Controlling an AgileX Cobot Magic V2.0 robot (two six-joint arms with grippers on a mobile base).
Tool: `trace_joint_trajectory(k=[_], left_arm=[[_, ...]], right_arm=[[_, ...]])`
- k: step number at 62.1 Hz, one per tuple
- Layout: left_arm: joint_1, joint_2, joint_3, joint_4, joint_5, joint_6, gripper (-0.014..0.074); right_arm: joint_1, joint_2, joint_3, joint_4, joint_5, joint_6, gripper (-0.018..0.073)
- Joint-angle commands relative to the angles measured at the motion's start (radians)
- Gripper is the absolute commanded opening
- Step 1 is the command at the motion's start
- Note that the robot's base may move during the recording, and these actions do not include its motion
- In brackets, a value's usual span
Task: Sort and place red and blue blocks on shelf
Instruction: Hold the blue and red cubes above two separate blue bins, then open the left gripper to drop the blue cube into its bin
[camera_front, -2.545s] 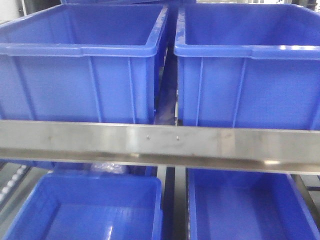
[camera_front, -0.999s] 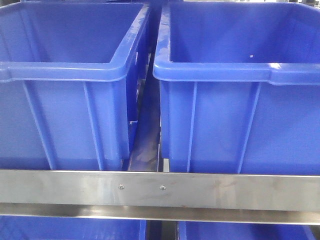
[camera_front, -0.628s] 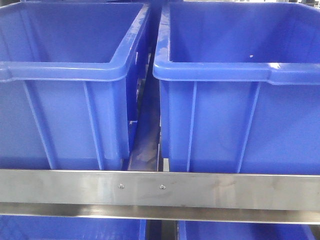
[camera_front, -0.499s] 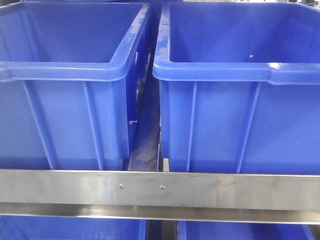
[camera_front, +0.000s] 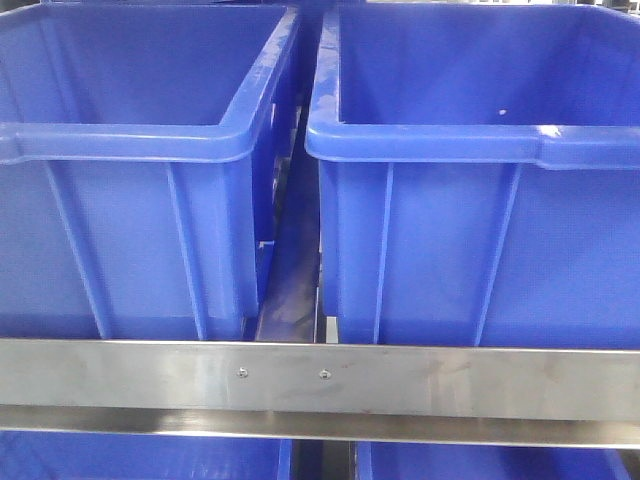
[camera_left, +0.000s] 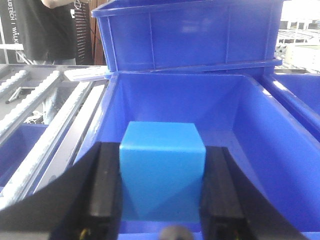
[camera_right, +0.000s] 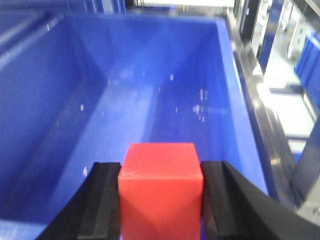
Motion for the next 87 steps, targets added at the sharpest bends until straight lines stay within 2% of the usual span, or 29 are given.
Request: trace_joint_trajectory(k=[1,15,27,36,40,45,51,55,62,80,87], left_arm=[[-0.005,0.049,-0.040,-0.013,-0.093,-0.011,0.0125],[-0.094,0.297,-0.168,-0.007,-0.096,-0.010,0.0125],[-0.204,0.562,-0.282,0.047,-0.226,-0.008,0.0125],[-0.228,0.716,-0.337,0.108,-0.280,-0.008,0.0143],[-0.228,0.762,-0.352,0.104,-0.270,-0.010,0.0217],[-0.228,0.800,-0.363,0.075,-0.276,-0.010,0.0428],[-0.226,0.833,-0.374,0.073,-0.276,-0.010,0.0643],[-0.226,0.850,-0.379,0.073,-0.274,-0.010,0.0715],[-0.226,0.873,-0.379,0.073,-0.272,-0.010,0.0687],[-0.226,0.878,-0.379,0.073,-0.277,-0.010,0.0682],[-0.224,0.868,-0.379,0.073,-0.277,-0.010,0.0653]], right_arm=[[0.025,0.003,-0.046,-0.017,-0.078,-0.007,0.0052],[0.114,0.085,-0.097,-0.148,-0.142,-0.014,0.0052],[0.117,0.241,-0.101,-0.149,-0.384,-0.014,0.0052],[0.117,0.362,-0.101,-0.115,-0.545,-0.013,0.0066],[0.117,0.405,-0.101,-0.061,-0.564,-0.012,0.0115],[0.116,0.451,-0.101,-0.012,-0.587,-0.012,0.0211],[0.114,0.496,-0.101,0.013,-0.663,-0.013,0.0370],[0.114,0.528,-0.103,0.013,-0.707,-0.013,0.0464],[0.114,0.569,-0.103,0.013,-0.720,-0.013,0.0533],[0.114,0.580,-0.103,0.013,-0.745,-0.013,0.0526],[0.114,0.570,-0.103,0.013,-0.744,-0.013,0.0464]])
